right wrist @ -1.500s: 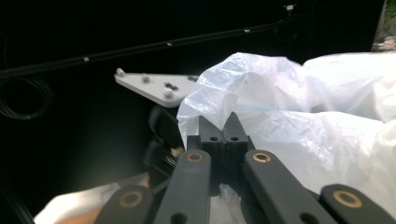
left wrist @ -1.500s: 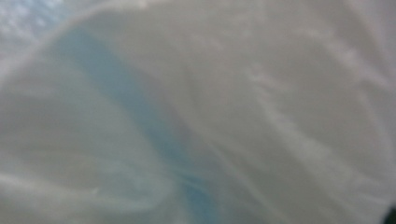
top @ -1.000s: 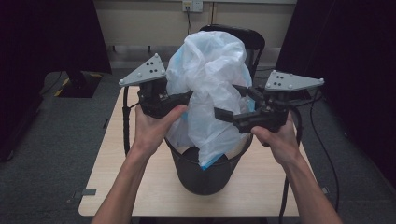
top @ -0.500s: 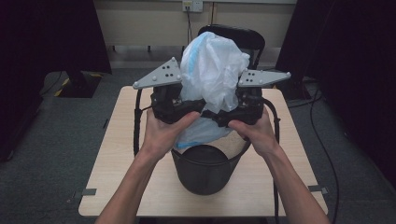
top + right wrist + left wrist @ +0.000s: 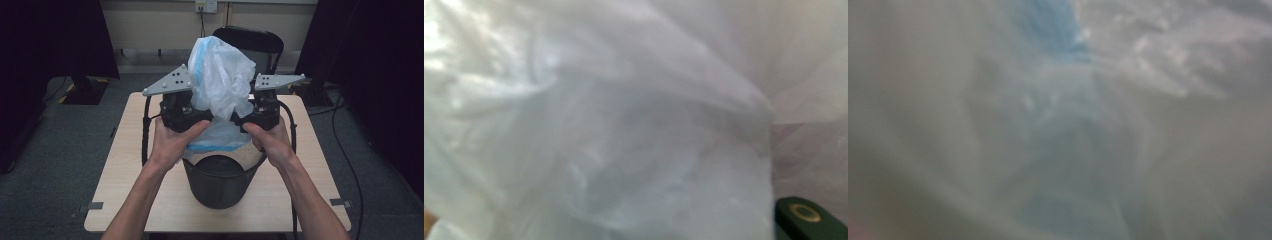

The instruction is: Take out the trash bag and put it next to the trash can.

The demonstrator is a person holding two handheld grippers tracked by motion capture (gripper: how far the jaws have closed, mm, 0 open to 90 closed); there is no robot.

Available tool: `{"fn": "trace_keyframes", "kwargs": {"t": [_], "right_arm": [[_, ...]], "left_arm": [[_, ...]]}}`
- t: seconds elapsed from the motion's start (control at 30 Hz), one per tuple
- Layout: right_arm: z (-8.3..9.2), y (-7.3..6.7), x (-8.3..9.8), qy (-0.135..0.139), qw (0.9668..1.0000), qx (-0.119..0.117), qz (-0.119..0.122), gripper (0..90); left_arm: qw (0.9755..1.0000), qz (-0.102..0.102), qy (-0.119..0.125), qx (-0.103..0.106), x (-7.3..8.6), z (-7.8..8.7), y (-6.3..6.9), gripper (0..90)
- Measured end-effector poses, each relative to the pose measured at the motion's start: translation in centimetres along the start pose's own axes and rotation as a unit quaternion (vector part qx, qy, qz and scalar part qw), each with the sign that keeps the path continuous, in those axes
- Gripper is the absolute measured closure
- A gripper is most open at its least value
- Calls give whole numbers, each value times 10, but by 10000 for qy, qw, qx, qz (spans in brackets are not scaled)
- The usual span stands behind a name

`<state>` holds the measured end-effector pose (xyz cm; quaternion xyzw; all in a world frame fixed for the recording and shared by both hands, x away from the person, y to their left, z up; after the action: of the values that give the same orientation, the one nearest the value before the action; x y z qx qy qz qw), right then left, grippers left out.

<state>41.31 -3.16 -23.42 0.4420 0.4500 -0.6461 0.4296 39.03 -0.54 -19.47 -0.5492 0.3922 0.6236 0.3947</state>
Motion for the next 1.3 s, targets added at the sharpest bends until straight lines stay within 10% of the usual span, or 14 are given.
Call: {"fn": "trace_keyframes", "kwargs": {"t": [0.5, 1.3], "right_arm": [[13, 25, -17, 445, 9985, 282, -133, 891], [47, 72, -41, 776, 9915, 1006, -270, 892]], "left_arm": [[9992, 107, 203, -325, -1, 9, -9, 456], [9965, 206, 110, -806, 15, 24, -29, 314]]}}
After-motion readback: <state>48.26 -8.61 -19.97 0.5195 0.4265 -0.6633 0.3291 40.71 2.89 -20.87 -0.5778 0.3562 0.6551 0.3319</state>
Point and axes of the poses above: each handheld gripper's, and its own axes: z roughly backward along the jaws, x roughly out of its underside, y roughly to its right, the point moved 10 cm from there along -z, roughly forward along the jaws, and after that the axes turned 2 degrees about -x, right-handed, at the moved point
